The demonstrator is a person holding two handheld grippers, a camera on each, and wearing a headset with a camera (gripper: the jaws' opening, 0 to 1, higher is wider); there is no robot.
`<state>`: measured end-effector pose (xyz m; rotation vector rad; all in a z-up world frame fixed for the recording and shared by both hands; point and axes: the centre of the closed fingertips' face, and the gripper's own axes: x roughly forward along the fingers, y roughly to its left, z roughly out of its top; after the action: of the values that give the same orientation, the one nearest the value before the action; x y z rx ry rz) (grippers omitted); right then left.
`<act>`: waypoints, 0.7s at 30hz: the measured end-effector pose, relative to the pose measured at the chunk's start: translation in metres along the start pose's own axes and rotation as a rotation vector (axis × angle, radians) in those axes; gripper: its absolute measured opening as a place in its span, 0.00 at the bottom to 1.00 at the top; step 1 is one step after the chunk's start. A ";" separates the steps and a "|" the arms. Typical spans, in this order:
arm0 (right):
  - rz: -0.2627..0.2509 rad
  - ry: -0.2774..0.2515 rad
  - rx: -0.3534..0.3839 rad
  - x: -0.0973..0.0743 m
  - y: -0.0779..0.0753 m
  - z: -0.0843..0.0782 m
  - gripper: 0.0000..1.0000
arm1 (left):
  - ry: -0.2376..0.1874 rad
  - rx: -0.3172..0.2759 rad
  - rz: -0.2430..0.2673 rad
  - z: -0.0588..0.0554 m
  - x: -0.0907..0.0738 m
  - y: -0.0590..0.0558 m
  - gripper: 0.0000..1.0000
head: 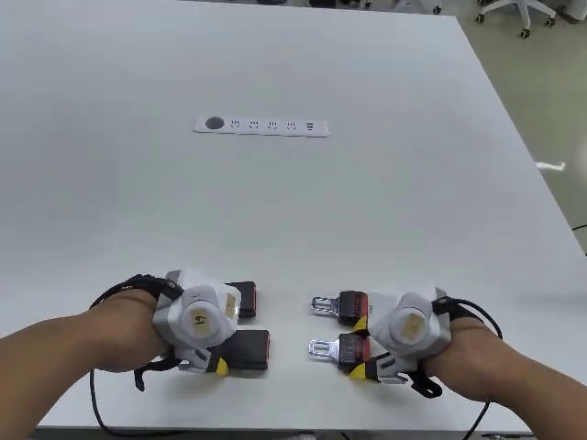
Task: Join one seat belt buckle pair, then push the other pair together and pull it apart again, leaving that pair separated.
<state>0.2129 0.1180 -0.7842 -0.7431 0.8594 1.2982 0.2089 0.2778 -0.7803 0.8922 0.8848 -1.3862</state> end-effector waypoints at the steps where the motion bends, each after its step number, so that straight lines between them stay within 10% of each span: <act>1: 0.001 0.005 -0.003 0.000 0.000 0.000 0.33 | 0.000 -0.004 0.001 0.000 0.000 0.000 0.33; 21: -0.027 -0.009 0.026 0.018 0.003 0.037 0.33 | 0.006 -0.030 0.007 0.000 0.001 0.000 0.33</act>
<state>0.2152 0.1596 -0.7812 -0.7252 0.8545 1.2633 0.2091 0.2777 -0.7813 0.8766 0.9038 -1.3618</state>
